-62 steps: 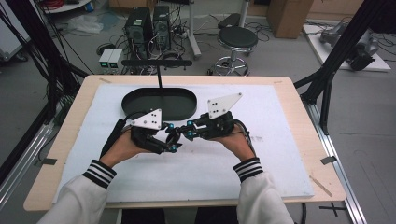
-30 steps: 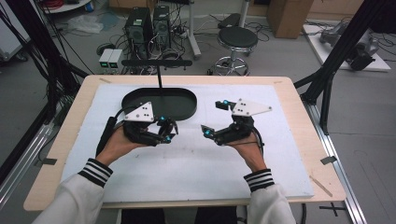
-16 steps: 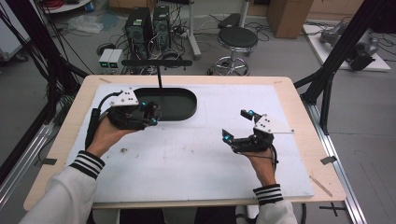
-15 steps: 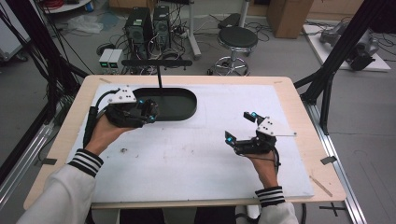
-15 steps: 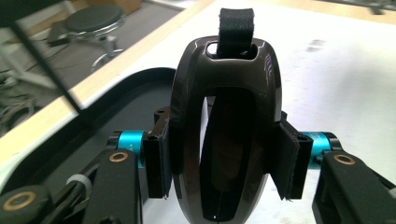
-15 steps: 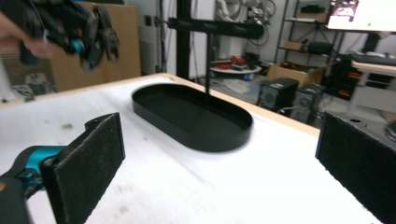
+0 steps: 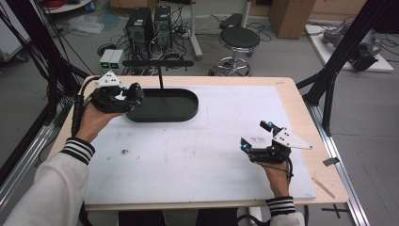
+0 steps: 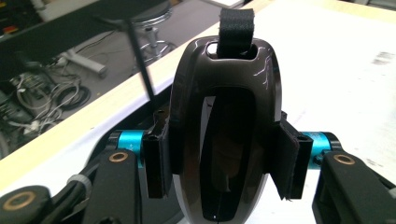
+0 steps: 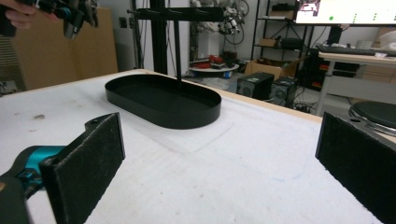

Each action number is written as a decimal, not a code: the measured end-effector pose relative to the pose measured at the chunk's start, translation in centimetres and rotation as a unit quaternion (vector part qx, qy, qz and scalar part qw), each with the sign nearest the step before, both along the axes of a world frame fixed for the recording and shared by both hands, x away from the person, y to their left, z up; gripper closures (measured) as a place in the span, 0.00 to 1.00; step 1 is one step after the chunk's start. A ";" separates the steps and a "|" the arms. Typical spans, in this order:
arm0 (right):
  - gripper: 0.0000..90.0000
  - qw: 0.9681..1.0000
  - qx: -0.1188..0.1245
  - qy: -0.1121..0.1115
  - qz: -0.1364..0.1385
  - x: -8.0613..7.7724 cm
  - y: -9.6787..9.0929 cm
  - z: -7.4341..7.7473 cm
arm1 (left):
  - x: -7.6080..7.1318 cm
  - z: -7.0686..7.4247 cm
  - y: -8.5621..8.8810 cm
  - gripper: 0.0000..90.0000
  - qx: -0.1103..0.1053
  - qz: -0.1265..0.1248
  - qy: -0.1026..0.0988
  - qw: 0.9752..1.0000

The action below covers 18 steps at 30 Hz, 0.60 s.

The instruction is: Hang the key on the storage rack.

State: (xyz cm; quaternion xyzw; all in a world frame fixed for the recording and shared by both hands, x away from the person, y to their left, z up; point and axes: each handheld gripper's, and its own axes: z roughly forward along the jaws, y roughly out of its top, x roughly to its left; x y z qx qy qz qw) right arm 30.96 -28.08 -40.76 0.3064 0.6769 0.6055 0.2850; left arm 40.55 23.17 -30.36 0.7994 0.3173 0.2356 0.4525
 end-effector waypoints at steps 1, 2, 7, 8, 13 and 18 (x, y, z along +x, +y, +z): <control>0.00 1.000 0.000 0.005 -0.001 -0.1 -0.2 -0.1 | 0.2 0.1 0.3 0.54 0.002 0.001 0.004 1.000; 0.00 1.000 0.003 0.002 -0.003 -0.3 -0.4 -0.3 | 0.4 0.1 0.5 0.54 0.009 0.005 0.005 1.000; 0.00 1.000 0.012 0.000 -0.019 -0.7 -1.2 -1.7 | 1.2 0.9 1.6 0.54 0.019 0.024 0.004 1.000; 0.00 1.000 0.010 -0.001 -0.019 -0.8 -1.3 -1.9 | 1.3 1.0 1.8 0.54 0.021 0.028 0.005 0.999; 0.00 1.000 0.005 -0.005 -0.021 -1.1 -1.3 -2.7 | 2.1 1.4 2.5 0.54 0.028 0.045 0.010 0.999; 0.00 0.999 0.019 -0.012 -0.027 -1.3 -1.6 -3.1 | 2.8 1.7 2.9 0.54 0.035 0.062 0.022 0.997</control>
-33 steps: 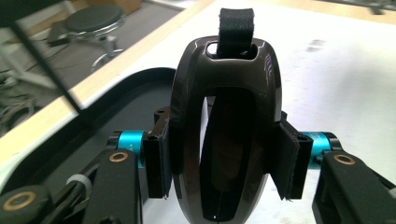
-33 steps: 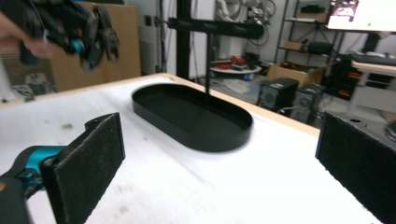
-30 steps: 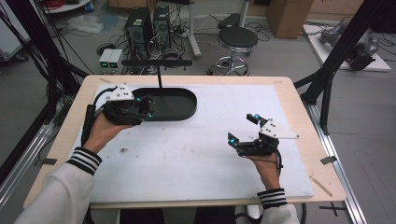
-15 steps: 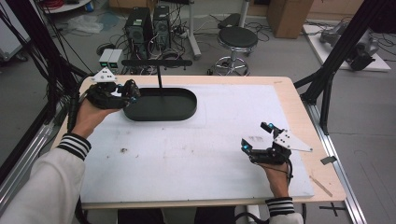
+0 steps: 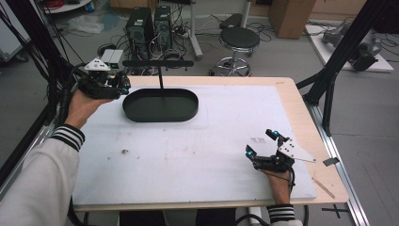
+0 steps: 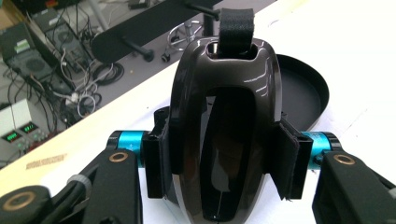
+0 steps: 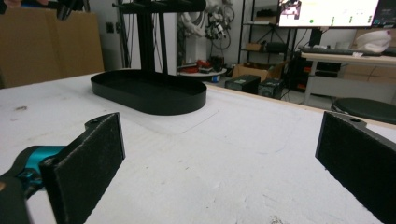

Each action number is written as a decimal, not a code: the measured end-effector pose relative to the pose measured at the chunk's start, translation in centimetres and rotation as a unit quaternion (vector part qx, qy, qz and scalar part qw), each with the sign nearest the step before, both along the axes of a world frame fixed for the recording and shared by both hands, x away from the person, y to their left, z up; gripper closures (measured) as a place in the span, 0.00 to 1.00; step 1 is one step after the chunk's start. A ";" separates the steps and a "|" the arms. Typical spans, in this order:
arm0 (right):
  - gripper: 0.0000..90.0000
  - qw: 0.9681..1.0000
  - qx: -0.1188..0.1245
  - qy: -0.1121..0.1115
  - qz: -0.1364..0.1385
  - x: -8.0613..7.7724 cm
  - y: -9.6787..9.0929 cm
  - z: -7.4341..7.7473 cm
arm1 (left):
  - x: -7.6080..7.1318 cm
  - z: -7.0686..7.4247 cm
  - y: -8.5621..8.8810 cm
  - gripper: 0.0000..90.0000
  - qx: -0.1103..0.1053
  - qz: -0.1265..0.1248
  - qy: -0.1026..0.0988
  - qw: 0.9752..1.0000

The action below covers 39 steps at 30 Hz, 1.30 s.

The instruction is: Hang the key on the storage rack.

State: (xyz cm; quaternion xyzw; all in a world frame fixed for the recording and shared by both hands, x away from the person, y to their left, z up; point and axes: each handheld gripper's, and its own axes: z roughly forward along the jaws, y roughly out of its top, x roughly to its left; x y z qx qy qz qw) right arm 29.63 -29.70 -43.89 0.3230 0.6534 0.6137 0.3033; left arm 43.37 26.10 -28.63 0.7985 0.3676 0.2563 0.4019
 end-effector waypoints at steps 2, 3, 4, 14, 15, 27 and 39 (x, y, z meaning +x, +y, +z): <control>0.00 1.000 0.001 0.003 -0.001 0.0 0.0 -0.1 | 0.2 0.2 0.1 0.54 0.005 0.004 0.002 1.000; 0.00 1.000 -0.001 0.002 0.000 0.1 0.0 -0.2 | 0.3 0.3 0.1 0.54 0.007 0.006 0.003 1.000; 0.00 1.000 -0.001 0.002 0.000 0.1 0.0 -0.2 | 0.4 0.4 0.1 0.54 0.007 0.007 0.004 1.000; 0.00 1.000 0.002 0.006 0.002 0.4 0.1 -0.5 | 1.8 1.4 -0.1 0.54 0.029 0.029 0.025 0.999; 0.00 1.000 0.002 0.006 0.002 0.4 0.1 -0.5 | 1.9 1.5 -0.2 0.54 0.032 0.030 0.025 0.999; 0.00 1.000 0.008 0.010 0.002 0.4 0.3 -1.2 | 3.4 2.0 -0.2 0.54 0.035 0.047 0.035 0.998; 0.00 1.000 0.007 0.007 0.002 0.4 0.3 -1.2 | 4.8 1.5 -0.1 0.54 0.029 0.058 0.043 0.997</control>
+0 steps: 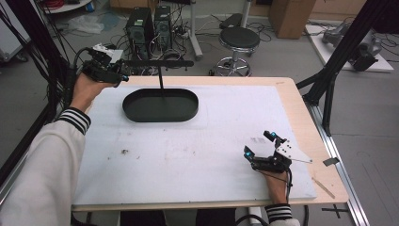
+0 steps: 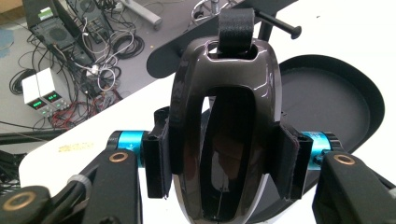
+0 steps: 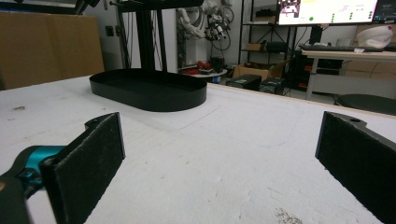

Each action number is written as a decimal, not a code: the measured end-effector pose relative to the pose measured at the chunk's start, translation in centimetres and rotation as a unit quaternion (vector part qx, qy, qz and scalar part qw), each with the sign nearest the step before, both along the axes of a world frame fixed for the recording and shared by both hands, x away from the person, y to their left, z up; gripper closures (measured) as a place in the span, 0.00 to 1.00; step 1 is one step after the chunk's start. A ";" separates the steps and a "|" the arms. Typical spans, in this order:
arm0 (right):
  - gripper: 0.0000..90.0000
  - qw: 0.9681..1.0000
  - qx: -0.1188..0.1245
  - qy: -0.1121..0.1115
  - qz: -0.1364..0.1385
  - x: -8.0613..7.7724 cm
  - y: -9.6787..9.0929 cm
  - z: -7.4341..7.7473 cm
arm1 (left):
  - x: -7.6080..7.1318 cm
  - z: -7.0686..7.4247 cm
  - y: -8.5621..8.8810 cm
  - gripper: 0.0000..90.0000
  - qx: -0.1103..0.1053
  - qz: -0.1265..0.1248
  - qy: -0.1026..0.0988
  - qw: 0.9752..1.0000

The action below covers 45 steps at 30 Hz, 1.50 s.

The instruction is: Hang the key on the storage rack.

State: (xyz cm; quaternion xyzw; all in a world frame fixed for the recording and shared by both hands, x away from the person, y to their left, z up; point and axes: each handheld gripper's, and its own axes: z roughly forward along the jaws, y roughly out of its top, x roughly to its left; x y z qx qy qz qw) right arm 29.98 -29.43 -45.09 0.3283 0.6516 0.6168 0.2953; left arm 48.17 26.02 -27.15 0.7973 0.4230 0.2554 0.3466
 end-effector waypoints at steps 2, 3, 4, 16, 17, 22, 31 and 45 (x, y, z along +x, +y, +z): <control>0.00 1.000 0.000 0.000 -0.001 0.0 0.0 0.0 | 0.1 -0.1 0.0 0.54 0.001 0.002 0.001 1.000; 0.00 1.000 0.000 0.000 -0.001 0.0 0.0 0.0 | 0.2 -0.1 0.1 0.54 0.000 0.003 0.001 1.000; 0.00 1.000 -0.001 0.000 -0.001 0.0 0.0 0.0 | 0.2 -0.1 0.2 0.54 -0.002 0.003 0.000 1.000; 0.00 1.000 -0.002 -0.003 -0.001 0.0 0.0 0.0 | 0.3 0.0 0.1 0.54 -0.012 0.000 -0.001 1.000; 0.00 1.000 -0.002 -0.003 -0.001 0.0 0.0 0.0 | 0.3 0.0 0.0 0.54 -0.012 0.001 -0.002 1.000; 0.00 1.000 -0.001 -0.002 -0.001 0.0 0.0 0.0 | 0.6 0.7 -0.3 0.54 -0.006 0.003 -0.006 1.000; 0.00 1.000 0.000 -0.002 -0.001 0.0 0.0 0.0 | 1.4 0.8 -0.9 0.54 -0.008 0.008 -0.001 1.000; 0.00 1.000 -0.001 -0.003 0.000 0.0 0.0 0.0 | 1.0 0.5 -1.1 0.54 0.017 0.008 0.016 1.000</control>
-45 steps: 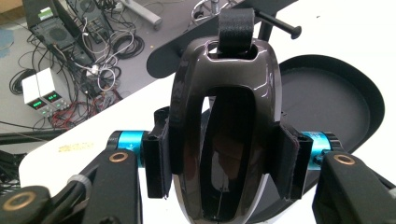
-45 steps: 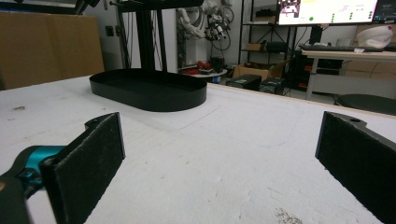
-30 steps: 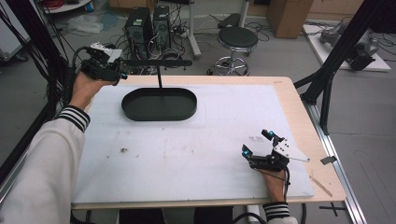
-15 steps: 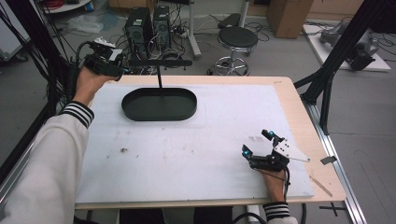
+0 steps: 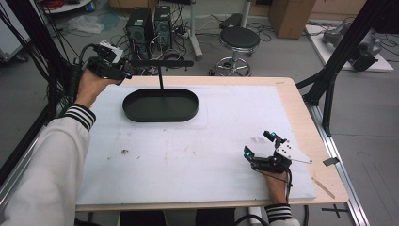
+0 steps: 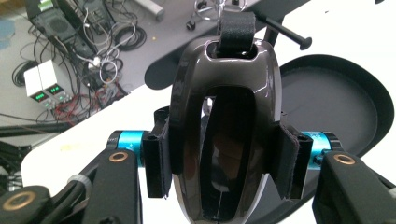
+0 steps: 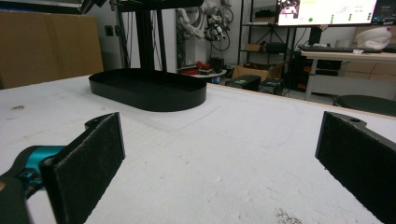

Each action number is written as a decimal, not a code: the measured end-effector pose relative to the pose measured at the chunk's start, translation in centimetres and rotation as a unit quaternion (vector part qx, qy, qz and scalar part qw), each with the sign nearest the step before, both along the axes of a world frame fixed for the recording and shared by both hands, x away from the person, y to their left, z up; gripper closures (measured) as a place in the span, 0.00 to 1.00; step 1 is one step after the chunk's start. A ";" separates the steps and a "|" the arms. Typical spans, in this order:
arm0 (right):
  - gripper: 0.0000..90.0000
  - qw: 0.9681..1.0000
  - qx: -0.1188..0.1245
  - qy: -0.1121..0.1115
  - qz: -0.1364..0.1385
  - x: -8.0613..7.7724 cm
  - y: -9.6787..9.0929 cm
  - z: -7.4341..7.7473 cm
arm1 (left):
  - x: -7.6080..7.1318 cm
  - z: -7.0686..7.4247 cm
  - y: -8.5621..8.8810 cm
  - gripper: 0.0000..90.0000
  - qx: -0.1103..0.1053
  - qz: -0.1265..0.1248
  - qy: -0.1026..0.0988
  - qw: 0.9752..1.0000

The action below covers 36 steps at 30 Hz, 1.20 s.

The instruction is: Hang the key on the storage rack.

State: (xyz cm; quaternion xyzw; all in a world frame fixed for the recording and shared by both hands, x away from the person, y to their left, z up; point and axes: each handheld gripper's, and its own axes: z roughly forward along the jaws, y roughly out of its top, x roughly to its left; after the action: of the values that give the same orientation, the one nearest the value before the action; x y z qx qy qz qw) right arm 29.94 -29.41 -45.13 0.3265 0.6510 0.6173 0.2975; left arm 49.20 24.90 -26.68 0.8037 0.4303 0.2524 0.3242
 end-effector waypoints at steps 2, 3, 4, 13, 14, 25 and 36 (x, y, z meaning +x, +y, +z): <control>0.00 1.000 0.000 0.000 0.000 0.0 0.0 0.0 | -0.2 -0.1 0.0 0.54 -0.004 0.002 -0.004 1.000; 0.00 1.000 0.001 0.000 0.000 0.0 0.0 0.0 | -0.2 -0.2 0.0 0.54 -0.004 0.002 -0.003 1.000; 0.00 1.000 0.001 0.000 0.000 0.0 0.0 0.0 | -0.2 -0.3 0.0 0.54 -0.001 0.003 -0.004 1.000; 0.00 1.000 0.002 0.001 -0.002 0.0 -0.1 0.0 | 0.0 0.0 0.3 0.54 -0.011 0.010 -0.010 1.000; 0.00 1.000 0.001 0.002 -0.002 0.0 -0.1 0.0 | 0.1 0.0 0.4 0.54 -0.015 0.011 -0.011 1.000; 0.00 1.000 0.001 0.000 0.000 0.0 0.0 0.0 | 1.1 -0.3 0.6 0.54 -0.017 0.025 -0.010 0.999; 0.00 1.000 0.002 0.002 -0.001 0.0 -0.1 0.0 | 1.1 -0.4 0.8 0.54 -0.025 0.015 -0.003 1.000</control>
State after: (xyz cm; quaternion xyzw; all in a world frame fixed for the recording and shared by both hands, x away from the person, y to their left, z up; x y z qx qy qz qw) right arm 29.97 -29.47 -45.13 0.3289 0.6498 0.6180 0.2961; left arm 50.35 25.68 -27.04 0.7882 0.4476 0.2487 0.3415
